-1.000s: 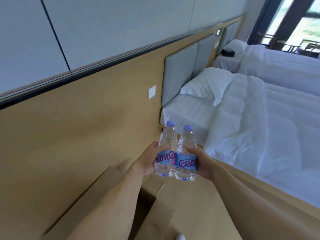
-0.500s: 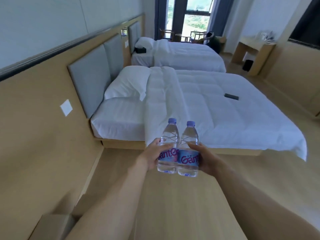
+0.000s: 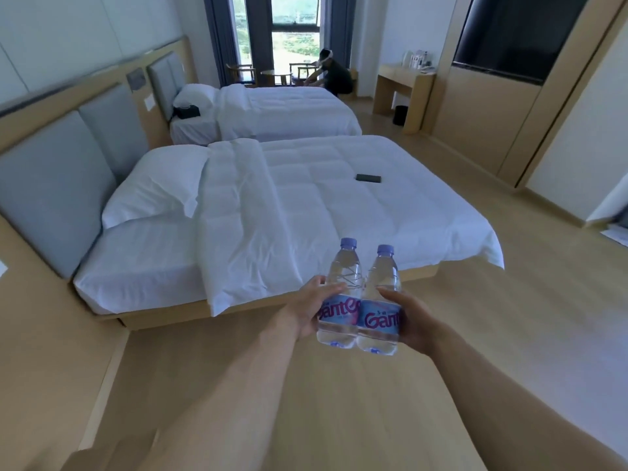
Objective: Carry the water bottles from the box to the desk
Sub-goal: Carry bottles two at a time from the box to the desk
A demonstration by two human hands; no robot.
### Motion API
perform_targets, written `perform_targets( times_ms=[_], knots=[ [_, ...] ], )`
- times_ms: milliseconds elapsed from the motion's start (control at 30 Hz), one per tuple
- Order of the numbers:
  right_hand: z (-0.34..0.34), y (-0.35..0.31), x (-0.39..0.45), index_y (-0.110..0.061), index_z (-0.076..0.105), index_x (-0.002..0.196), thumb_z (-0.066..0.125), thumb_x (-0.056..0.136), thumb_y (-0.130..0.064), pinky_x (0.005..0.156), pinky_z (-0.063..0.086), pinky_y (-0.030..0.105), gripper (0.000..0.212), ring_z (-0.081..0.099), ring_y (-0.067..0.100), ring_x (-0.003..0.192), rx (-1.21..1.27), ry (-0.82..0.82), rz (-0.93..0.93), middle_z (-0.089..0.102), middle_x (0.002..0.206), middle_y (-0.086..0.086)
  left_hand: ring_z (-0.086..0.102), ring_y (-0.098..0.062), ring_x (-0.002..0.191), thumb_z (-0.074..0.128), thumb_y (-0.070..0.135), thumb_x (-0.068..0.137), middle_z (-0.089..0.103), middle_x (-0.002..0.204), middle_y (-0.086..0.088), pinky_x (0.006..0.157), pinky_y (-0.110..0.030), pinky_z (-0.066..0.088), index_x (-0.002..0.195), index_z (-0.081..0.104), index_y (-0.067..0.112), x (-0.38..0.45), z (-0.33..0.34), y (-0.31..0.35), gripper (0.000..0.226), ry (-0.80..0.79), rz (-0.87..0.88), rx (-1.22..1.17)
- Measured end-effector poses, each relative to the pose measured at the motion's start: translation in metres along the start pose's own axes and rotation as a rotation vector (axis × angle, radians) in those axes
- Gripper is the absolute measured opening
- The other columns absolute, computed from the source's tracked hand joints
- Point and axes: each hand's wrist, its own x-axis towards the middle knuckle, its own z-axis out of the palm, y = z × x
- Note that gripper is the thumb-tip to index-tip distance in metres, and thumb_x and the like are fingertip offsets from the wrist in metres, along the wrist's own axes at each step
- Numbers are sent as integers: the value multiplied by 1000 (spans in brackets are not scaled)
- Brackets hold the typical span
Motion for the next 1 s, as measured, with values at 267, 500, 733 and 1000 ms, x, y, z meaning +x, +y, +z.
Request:
perform_targets(
  times_ms=[267,500,733,1000],
  knots=[
    [-108,-24,-31,-13,50,137,81,73,-34,78,57,50,75,67,40,102,49,132,-52,62,130,26,74,-31,80,75,26,90,69,96,-17,68,-52,61,118,47,11,58,109,-12,42,-58,-33,74],
    [-190,-40,-65,-19,56,132,81,72,-34,78,58,51,67,69,41,105,151,276,-114,66,127,20,74,-32,84,85,35,68,73,93,-15,74,-53,60,117,51,11,106,199,-12,65,-179,-33,123],
    [-262,-61,-84,-21,59,126,87,65,-38,83,57,58,69,69,41,105,193,423,-185,68,122,19,75,-30,85,81,33,75,72,96,-14,68,-47,60,120,53,11,160,279,-8,58,-323,-37,211],
    [-356,-98,-75,-23,55,130,74,87,-31,93,50,66,48,67,42,110,180,581,-227,68,122,19,68,-41,110,78,32,89,68,121,-19,89,-67,53,132,54,16,253,369,-7,51,-593,-68,318]
  ],
)
